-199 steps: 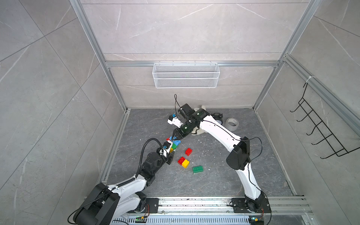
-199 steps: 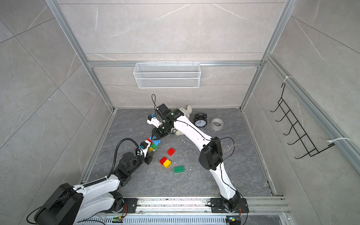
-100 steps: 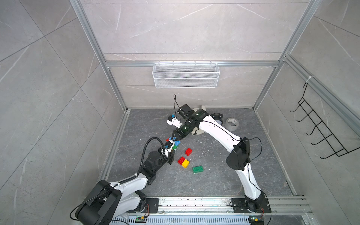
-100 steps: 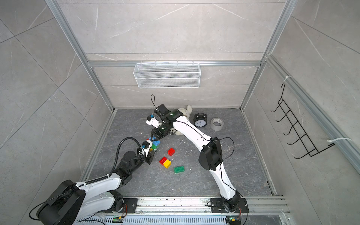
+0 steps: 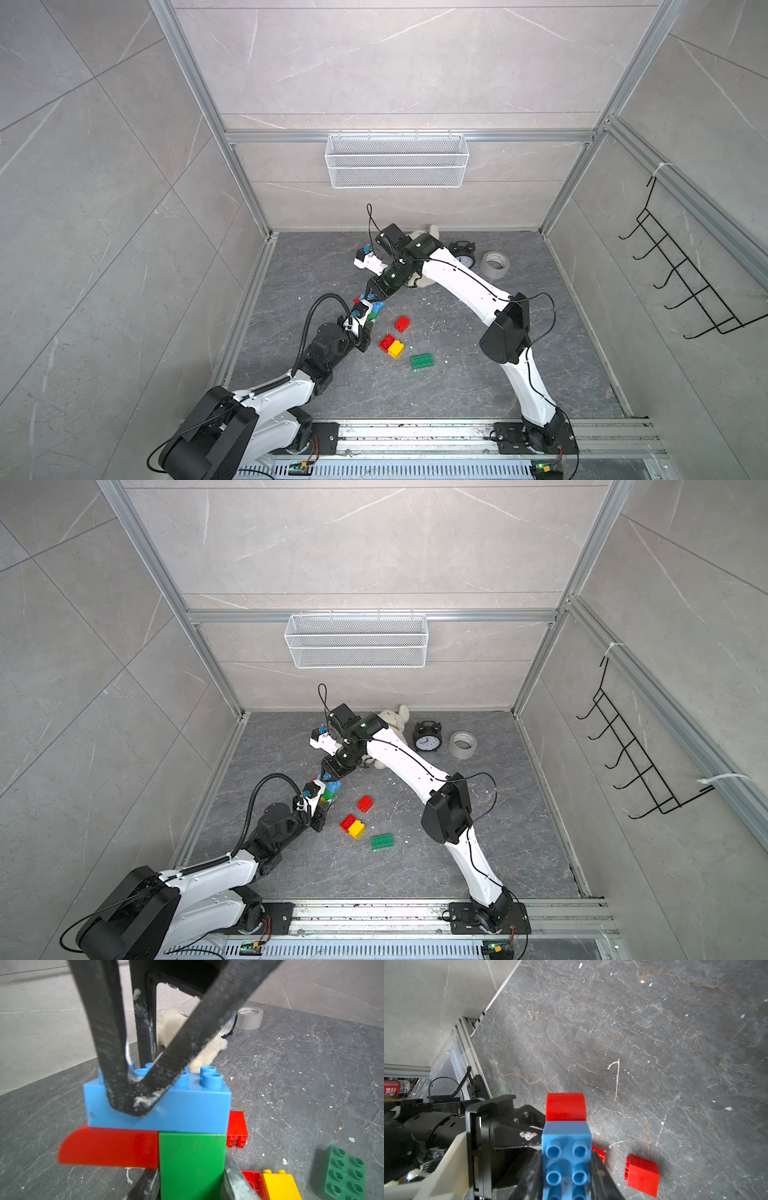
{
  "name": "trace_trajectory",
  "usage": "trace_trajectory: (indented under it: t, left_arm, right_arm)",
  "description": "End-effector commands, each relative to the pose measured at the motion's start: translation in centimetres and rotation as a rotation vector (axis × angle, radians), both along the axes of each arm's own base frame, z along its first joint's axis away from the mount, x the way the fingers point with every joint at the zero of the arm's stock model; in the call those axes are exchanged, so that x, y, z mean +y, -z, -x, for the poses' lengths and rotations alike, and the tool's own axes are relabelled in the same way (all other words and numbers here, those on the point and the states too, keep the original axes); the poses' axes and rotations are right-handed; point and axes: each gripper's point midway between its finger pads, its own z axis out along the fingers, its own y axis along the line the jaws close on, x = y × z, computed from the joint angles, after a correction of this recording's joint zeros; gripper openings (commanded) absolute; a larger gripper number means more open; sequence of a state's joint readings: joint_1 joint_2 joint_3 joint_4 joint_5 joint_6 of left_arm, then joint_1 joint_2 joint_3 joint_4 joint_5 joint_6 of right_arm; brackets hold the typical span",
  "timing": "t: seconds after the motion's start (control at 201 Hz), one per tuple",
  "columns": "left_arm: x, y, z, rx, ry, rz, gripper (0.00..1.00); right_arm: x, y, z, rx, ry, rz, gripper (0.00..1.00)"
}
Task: Assemble the letter r with lego
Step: Place the lego brick at the center of the board.
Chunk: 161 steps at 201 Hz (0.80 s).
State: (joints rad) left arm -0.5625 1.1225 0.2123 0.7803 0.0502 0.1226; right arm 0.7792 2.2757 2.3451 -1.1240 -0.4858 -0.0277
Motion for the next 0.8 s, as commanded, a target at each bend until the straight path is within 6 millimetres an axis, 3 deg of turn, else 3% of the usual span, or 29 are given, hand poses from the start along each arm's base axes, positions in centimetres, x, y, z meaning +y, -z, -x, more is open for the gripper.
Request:
trace_trajectory:
  t: [0.0, 0.363, 0.443, 0.557, 0.796]
  left_arm:
    - [0.7, -3.9, -1.0, -0.122, -0.061, 0.060, 0.35]
    - [1.0, -3.8, -1.1, -0.119, -0.073, 0.052, 0.35]
    - [1.0, -3.7, -1.1, -0.116, -0.074, 0.050, 0.35]
    - [1.0, -3.6, -1.1, -0.113, -0.077, 0.050, 0.35]
    - [1.4, -3.5, -0.9, -0.107, -0.090, 0.050, 0.35]
  right_arm:
    - [-0.5, 3.0, 2.8, 0.082, -0.058, 0.089, 0.22]
    - [-1.2, 6.0, 4.8, 0.137, -0.049, 0.121, 0.22]
    - [-1.2, 6.0, 4.9, 0.137, -0.051, 0.118, 0.23]
    - [-0.9, 5.8, 4.8, 0.128, -0.052, 0.102, 0.32]
    - [0.5, 4.8, 4.6, 0.143, -0.042, 0.017, 0.31]
